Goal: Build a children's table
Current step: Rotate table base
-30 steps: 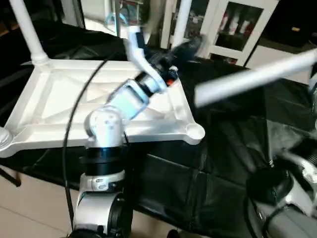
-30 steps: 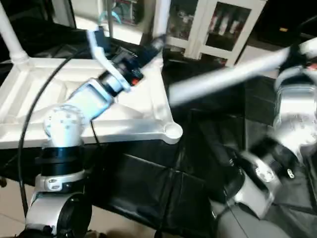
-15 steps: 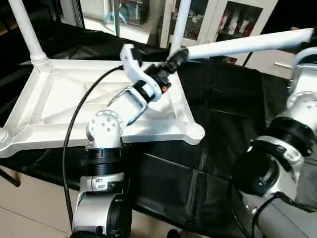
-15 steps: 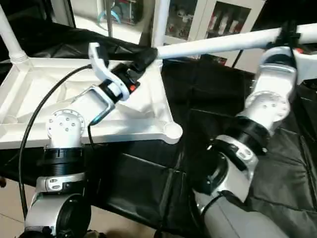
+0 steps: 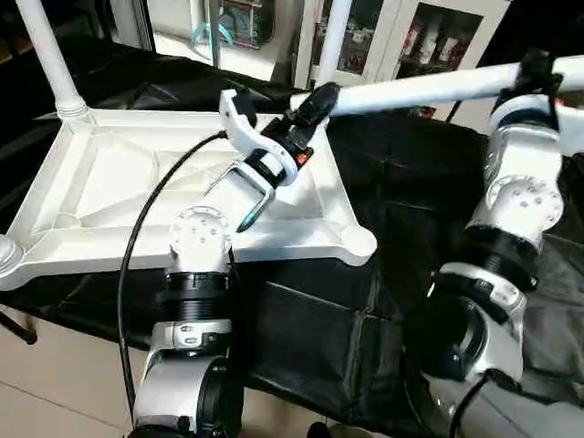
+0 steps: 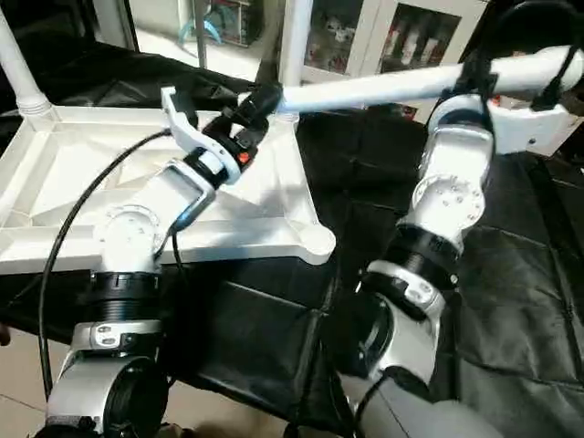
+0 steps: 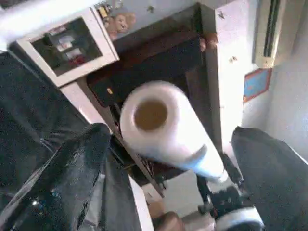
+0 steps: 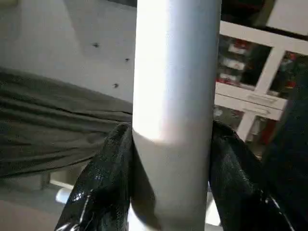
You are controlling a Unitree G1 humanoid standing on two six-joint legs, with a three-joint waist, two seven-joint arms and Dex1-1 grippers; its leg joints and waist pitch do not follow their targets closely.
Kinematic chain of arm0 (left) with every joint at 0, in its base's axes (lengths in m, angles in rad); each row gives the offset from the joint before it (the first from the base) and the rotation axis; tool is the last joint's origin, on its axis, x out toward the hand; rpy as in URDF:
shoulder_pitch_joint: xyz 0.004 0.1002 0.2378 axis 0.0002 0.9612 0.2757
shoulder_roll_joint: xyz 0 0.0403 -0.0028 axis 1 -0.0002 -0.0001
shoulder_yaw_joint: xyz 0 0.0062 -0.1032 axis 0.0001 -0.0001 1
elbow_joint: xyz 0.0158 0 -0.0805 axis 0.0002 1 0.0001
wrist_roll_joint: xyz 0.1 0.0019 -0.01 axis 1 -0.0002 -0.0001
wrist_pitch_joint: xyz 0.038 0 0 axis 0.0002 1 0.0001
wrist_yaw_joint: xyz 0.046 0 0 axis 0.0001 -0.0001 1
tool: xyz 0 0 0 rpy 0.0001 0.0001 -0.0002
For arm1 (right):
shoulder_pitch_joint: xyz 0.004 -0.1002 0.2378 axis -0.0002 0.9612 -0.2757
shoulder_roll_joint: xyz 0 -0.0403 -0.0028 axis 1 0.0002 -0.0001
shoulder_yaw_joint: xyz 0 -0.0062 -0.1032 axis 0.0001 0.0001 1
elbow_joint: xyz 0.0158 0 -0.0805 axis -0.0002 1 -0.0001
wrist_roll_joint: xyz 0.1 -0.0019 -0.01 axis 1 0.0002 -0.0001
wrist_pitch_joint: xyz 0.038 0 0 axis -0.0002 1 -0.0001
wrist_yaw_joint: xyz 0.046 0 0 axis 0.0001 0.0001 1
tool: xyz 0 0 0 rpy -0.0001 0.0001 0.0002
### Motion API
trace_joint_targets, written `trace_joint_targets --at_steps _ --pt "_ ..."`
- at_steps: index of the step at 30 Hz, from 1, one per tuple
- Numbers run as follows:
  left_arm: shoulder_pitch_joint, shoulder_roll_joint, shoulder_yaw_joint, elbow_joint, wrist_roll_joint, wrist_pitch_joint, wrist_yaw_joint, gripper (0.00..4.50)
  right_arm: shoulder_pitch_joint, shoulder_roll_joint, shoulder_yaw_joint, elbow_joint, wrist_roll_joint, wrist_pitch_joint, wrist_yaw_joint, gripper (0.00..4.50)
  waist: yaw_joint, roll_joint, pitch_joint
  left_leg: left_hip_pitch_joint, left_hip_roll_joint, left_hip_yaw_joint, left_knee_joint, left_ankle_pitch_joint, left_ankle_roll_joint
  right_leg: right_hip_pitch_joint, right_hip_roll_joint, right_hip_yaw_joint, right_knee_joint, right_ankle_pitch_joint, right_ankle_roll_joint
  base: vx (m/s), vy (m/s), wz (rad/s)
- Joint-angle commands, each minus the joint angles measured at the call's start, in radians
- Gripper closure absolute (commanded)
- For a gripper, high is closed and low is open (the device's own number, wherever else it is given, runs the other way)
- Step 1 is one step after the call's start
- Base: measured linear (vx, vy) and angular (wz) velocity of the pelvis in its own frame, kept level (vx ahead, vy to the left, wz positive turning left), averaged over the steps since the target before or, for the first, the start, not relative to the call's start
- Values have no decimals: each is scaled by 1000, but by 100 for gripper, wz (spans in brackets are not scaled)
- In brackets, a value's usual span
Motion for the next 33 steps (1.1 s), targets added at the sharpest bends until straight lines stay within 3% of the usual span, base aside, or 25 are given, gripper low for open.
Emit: trace_joint_targets --at_steps 1,3,12,18,33 --pt "-29 -243 0 10 10 -22 19 34 3 -6 13 -36 19 -13 -13 271 1 6 -89 24 31 -12 -57 -52 60 69 -30 37 -43 -89 -123 0 0 0" --pt "-43 -235 28 39 12 -72 55 55 8 -6 19 -37 24 -12 -19 271 -1 7 -88 23 30 -12 -58 -60 57 71 -29 37 -46 -90 -119 0 0 0" --pt "-60 -208 31 88 -23 -177 79 129 29 -9 61 -33 62 -17 -42 272 1 4 -89 26 31 -12 -57 -56 58 69 -32 37 -43 -85 -125 0 0 0" --pt "-67 -205 26 91 -42 -192 76 189 39 -9 79 -31 72 -13 -48 272 1 3 -88 25 31 -11 -57 -62 54 69 -32 38 -44 -96 -122 0 0 0" --pt "-76 -189 0 100 -74 -227 67 289 69 -7 130 -33 106 5 -67 272 2 4 -90 25 31 -11 -56 -52 53 70 -32 38 -40 -73 -126 0 0 0"
